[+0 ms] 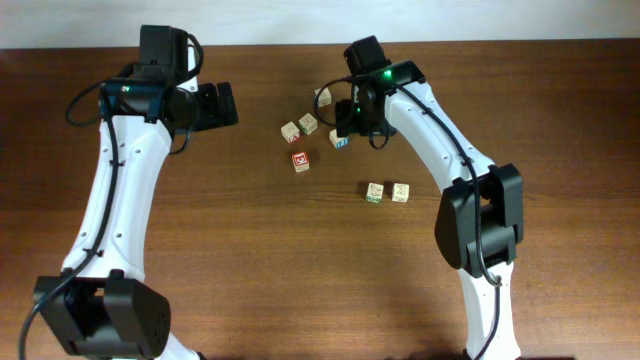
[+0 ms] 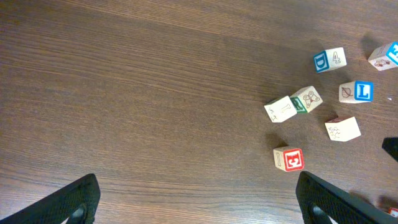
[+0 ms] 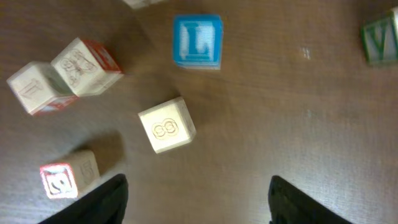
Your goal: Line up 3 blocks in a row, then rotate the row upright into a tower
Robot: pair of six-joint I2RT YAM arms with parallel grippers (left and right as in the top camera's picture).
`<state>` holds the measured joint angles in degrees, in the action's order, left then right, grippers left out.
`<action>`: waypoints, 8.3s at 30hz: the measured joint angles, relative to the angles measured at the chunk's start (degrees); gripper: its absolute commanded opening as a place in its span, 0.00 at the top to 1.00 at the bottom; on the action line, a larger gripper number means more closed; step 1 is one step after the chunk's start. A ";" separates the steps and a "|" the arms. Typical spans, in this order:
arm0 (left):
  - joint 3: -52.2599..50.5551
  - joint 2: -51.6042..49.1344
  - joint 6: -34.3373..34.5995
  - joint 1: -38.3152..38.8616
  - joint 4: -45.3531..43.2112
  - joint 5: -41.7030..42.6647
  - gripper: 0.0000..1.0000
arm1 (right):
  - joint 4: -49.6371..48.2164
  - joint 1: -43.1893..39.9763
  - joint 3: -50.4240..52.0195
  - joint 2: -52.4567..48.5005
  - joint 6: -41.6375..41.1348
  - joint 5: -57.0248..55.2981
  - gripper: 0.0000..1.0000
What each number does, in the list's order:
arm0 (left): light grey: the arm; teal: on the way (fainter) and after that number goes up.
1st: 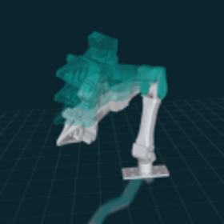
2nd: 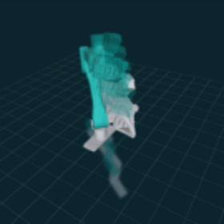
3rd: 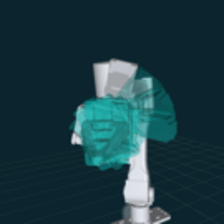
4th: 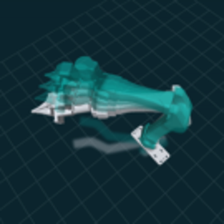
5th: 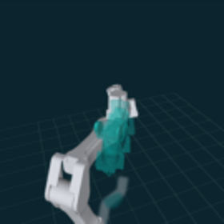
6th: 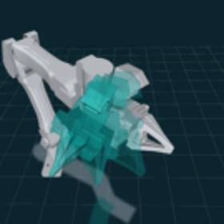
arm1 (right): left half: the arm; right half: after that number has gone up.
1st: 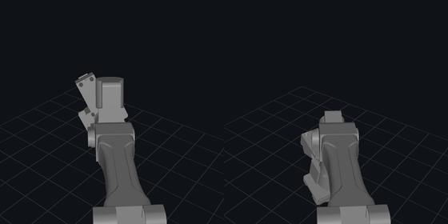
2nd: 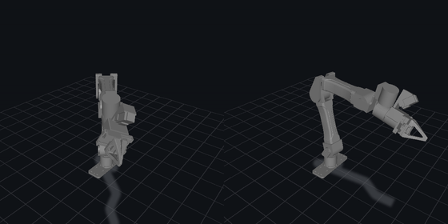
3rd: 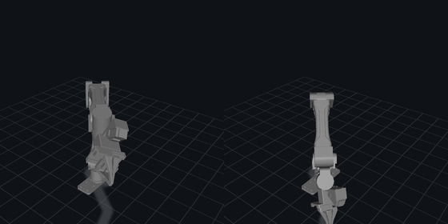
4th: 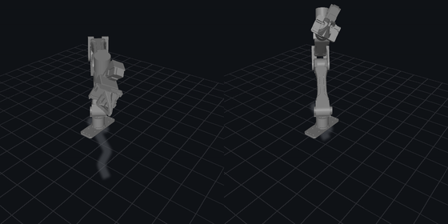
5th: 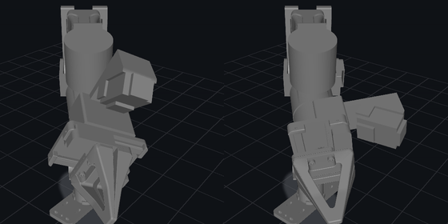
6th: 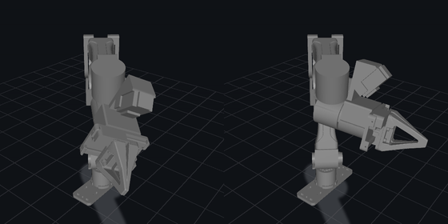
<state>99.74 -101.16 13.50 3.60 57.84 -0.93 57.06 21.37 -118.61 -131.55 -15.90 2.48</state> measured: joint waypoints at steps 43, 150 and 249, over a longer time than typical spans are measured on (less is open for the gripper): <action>0.00 0.00 0.00 0.00 -0.02 0.00 0.01 | 23.54 6.84 -1.07 -8.98 -8.79 4.07 0.24; -8.04 1.16 3.48 5.27 -1.60 -0.35 0.23 | -21.16 -0.20 37.29 17.09 -4.35 13.00 0.71; -8.04 1.16 3.48 -0.17 -1.25 0.52 0.21 | -4.26 1.46 38.82 14.82 -0.48 11.23 0.74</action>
<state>91.70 -100.01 16.97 3.42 56.60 -0.40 52.80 22.83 -79.79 -116.73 -16.38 13.72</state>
